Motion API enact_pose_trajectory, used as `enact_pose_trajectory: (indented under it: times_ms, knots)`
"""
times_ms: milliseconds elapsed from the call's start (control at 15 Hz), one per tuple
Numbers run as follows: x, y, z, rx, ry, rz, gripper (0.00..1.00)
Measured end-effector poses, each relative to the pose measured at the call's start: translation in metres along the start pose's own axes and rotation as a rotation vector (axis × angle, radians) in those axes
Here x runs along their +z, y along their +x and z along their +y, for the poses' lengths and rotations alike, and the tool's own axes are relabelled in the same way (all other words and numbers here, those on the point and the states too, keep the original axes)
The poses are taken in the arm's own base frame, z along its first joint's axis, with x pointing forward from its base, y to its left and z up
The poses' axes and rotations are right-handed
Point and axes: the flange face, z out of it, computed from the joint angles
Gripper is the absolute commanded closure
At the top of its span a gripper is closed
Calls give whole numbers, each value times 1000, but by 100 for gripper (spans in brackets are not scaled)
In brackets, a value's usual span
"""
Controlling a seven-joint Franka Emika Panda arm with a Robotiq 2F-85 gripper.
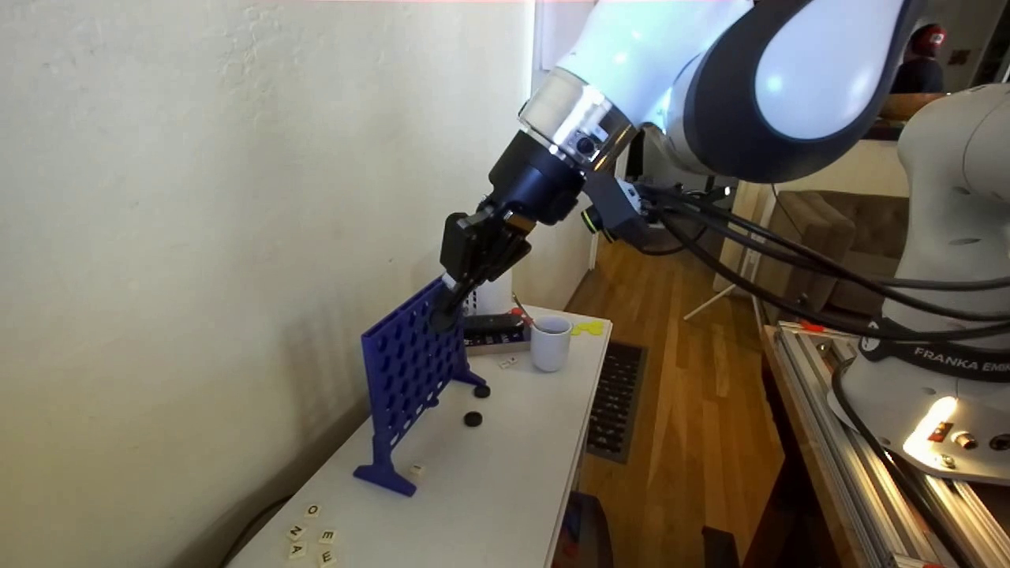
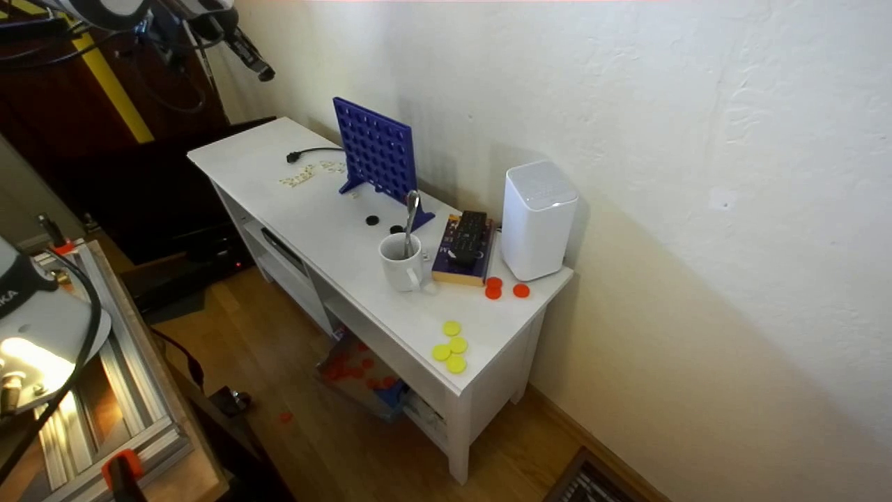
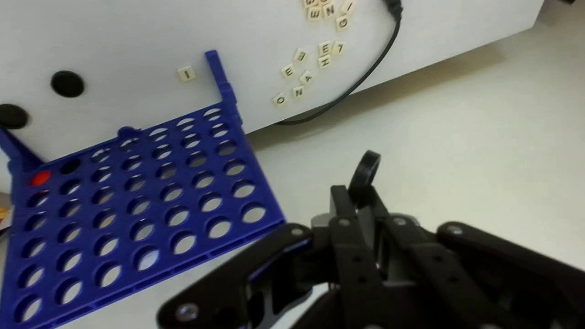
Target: Place the token inside the grid
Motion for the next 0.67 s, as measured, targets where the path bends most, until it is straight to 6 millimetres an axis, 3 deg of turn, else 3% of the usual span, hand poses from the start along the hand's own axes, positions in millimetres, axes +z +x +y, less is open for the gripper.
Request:
enact_pose_trajectory:
  times_ms: [333,400,667]
  knots:
    - [-28,45,61,153,-73,129,98]
    - [-35,49,67,181,-90,151,91]
    - [-57,46,74,226,-151,200,91]
